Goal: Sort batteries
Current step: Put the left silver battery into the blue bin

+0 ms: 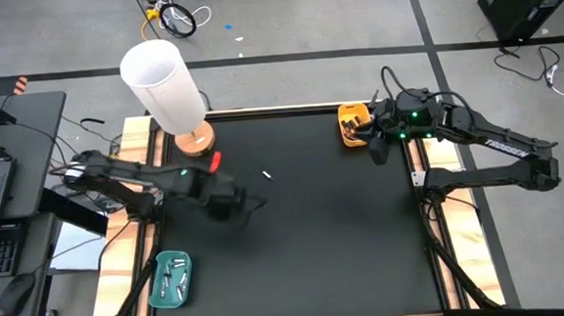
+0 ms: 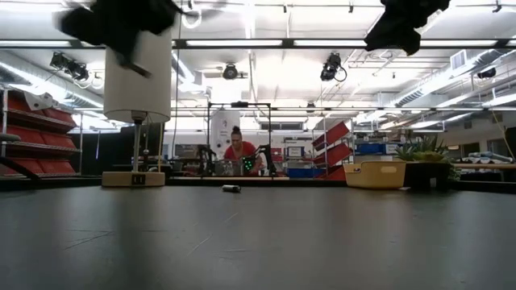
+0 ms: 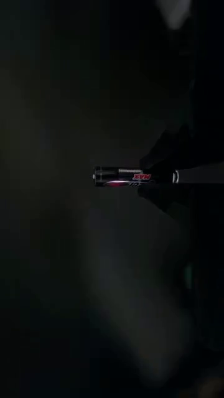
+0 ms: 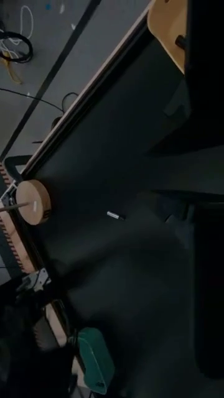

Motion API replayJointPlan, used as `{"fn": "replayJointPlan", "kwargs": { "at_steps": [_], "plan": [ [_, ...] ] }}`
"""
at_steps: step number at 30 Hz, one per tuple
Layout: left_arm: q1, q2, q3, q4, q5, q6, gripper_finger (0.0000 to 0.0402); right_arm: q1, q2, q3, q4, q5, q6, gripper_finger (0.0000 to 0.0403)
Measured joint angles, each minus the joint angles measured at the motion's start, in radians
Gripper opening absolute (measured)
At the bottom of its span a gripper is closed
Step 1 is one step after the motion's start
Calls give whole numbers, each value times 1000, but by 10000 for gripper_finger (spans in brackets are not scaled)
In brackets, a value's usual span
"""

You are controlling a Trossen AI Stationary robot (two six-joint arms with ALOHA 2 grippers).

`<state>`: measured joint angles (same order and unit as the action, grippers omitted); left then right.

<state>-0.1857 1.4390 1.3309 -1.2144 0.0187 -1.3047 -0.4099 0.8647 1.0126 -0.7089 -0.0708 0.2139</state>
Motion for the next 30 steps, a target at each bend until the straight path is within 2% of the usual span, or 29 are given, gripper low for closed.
{"fn": "replayJointPlan", "kwargs": {
  "at_steps": [4, 8, 13, 18, 23, 27, 30],
  "plan": [
    [-149, -37, 0, -123, 65, -160, 32, 0, 19, 0, 37, 7, -8, 84],
    [-314, -45, 0, -219, 190, -301, 42, 0, 28, 0, 64, 19, -8, 84],
    [-490, -46, -11, -226, 282, -468, 45, 0, 37, -1, 72, 25, -34, 84],
    [-605, -46, -68, -99, 273, -628, 46, 0, 59, -1, 92, 27, -54, 84],
    [-690, -46, -186, 66, 269, -794, 47, 0, 82, -1, 115, 10, -51, 84],
    [-733, -46, -292, 189, 268, -905, 48, 0, 83, -1, 117, -6, -42, 84],
    [-741, -46, -368, 314, 236, -932, 48, 0, 81, -1, 116, -14, -31, 84]
  ]
}}
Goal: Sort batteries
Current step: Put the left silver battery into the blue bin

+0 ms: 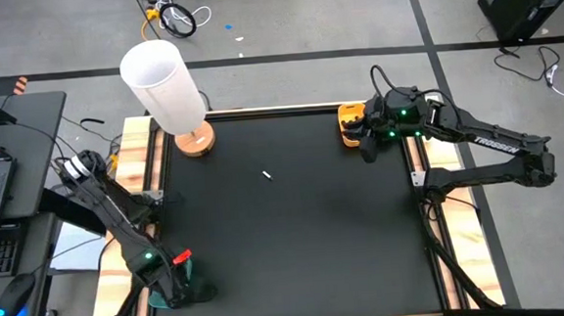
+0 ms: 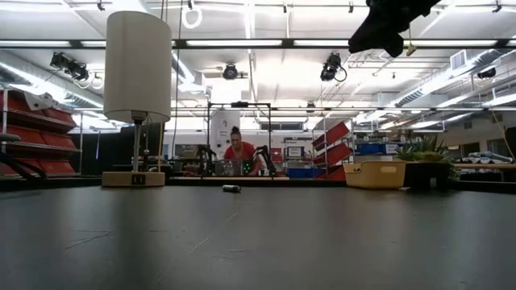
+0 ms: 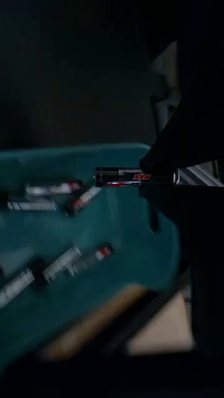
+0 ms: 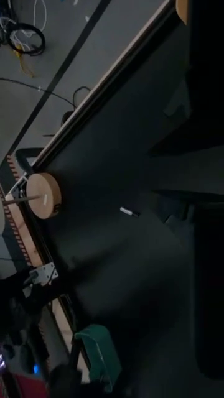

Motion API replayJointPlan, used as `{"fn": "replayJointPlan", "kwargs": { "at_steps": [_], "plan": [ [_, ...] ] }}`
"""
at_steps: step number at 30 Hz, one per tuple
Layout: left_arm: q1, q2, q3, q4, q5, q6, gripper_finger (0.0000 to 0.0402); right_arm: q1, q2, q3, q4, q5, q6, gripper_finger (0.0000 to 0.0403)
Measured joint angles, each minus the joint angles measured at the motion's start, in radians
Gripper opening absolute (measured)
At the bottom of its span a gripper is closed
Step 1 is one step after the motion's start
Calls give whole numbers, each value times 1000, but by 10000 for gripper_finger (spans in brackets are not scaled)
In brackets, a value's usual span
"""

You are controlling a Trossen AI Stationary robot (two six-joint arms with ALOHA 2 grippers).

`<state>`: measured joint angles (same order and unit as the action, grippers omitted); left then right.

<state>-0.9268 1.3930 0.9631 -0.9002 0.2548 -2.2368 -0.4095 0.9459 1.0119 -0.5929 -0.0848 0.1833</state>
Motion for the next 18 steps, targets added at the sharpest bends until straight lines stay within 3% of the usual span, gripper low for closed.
{"fn": "replayJointPlan", "kwargs": {
  "at_steps": [9, 14, 18],
  "plan": [
    [3, 0, -172, 194, -29, -16, 48, 0, -2, 0, 0, -40, 52, 84],
    [4, 1, -189, 178, -23, -32, 52, 0, -2, 0, -2, -40, 59, 84],
    [4, 1, -182, 179, 2, -46, 86, 0, -2, 0, -3, -40, 60, 84]
  ]
}}
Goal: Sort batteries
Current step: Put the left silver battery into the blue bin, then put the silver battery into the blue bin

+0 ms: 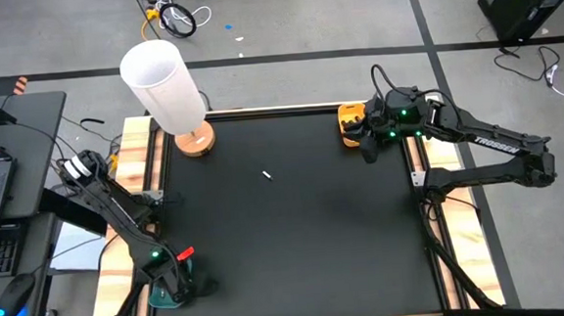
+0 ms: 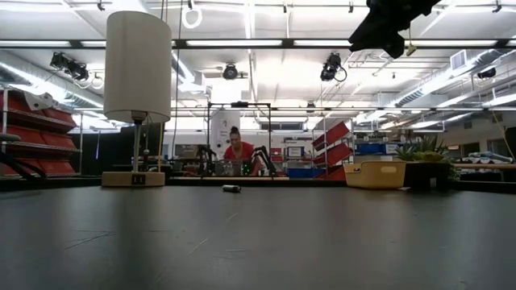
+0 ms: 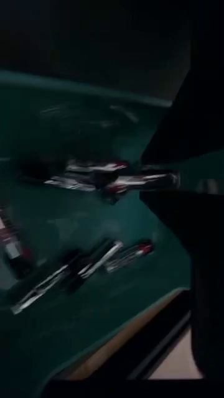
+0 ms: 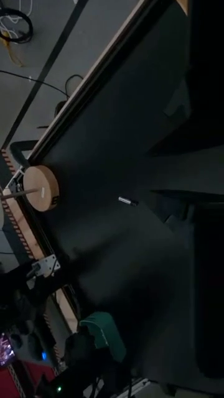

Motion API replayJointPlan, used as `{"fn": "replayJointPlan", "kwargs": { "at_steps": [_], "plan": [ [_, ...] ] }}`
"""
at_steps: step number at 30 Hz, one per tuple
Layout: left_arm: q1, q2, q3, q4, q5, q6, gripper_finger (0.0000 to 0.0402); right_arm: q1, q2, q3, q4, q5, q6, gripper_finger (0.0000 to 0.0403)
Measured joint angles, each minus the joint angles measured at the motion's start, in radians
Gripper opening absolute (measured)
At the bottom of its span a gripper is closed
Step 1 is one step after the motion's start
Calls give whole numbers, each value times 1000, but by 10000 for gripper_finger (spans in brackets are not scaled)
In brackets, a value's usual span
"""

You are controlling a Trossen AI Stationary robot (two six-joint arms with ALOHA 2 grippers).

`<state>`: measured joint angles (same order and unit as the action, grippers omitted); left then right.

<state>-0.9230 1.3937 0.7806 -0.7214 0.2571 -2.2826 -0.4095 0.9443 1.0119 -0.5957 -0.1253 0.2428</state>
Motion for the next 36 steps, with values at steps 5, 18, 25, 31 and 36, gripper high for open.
{"fn": "replayJointPlan", "kwargs": {
  "at_steps": [5, 18, 25, 31, 36],
  "plan": [
    [0, 0, 45, -22, 25, -3, 153, 0, 0, 0, 1, 0, -8, 84],
    [118, -1, 410, -496, -227, 163, 181, 18, 2, 0, 50, 0, -10, 84],
    [439, 17, 439, -443, -360, 677, 164, 52, 27, 0, 53, 0, 6, 84],
    [726, 119, 439, -288, -405, 1183, 157, 107, 81, 0, 56, 0, 61, 84],
    [881, 221, 439, -55, -403, 1641, 157, 150, 111, 0, 57, 0, 111, 84]
  ]
}}
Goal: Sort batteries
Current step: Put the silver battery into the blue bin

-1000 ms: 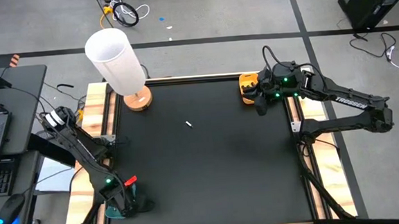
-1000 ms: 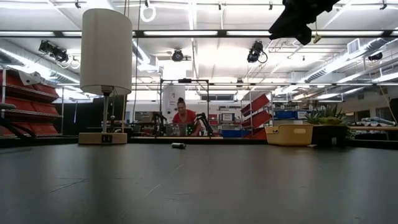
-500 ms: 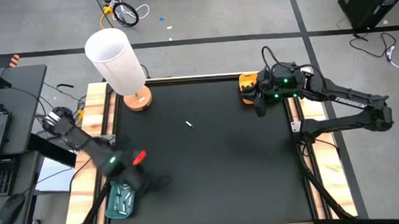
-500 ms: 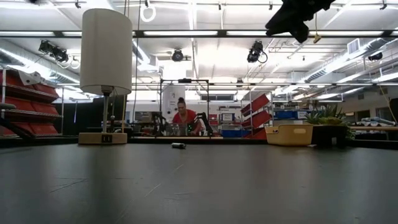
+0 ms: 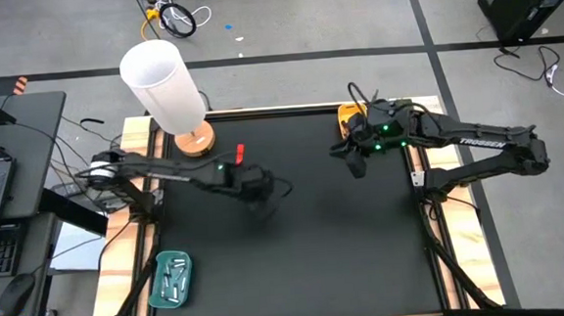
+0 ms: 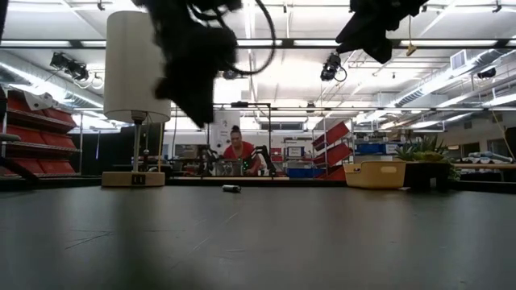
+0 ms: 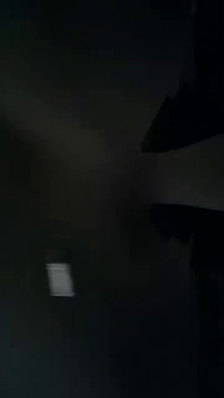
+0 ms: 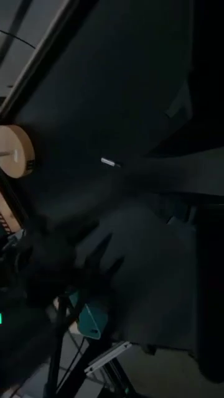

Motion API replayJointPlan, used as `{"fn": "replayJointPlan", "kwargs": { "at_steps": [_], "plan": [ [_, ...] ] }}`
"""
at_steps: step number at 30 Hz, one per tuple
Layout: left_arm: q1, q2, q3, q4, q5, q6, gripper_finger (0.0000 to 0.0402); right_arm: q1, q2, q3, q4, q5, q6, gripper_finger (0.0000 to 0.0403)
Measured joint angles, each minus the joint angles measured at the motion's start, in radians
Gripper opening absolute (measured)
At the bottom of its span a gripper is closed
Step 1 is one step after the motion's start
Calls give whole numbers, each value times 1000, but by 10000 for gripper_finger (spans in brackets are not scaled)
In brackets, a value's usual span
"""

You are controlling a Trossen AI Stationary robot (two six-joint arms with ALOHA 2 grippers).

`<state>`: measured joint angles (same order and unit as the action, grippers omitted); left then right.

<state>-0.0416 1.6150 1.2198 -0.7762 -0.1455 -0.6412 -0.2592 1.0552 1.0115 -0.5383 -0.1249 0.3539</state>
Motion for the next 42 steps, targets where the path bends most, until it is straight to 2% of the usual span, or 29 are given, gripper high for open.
{"fn": "replayJointPlan", "kwargs": {
  "at_steps": [3, 7, 12, 14, 17, 24, 35, 39, 42],
  "plan": [
    [64, 46, 0, 89, 8, 199, 158, 23, 5, 0, 1, 9, 43, 84],
    [132, 86, 0, 101, 36, 432, 158, 54, 5, 0, 1, 47, 96, 84],
    [194, 111, 0, 131, 46, 808, 158, 77, 5, 0, 0, 84, 122, 84],
    [222, 123, 0, 153, 77, 947, 158, 78, 5, 0, 0, 94, 124, 84],
    [268, 151, 0, 168, 150, 1071, 158, 78, 5, 0, 0, 109, 141, 84],
    [336, 223, 0, 189, 171, 1211, 158, 73, 5, 0, 0, 134, 174, 84],
    [356, 308, 1, 213, 258, 1320, 151, 59, 5, 0, -5, 148, 186, 84],
    [356, 330, 5, 203, 263, 1319, 125, 53, 5, 0, -27, 148, 204, 84],
    [355, 332, 6, 178, 262, 1319, 81, 53, 5, 0, -49, 148, 205, 84]
  ]
}}
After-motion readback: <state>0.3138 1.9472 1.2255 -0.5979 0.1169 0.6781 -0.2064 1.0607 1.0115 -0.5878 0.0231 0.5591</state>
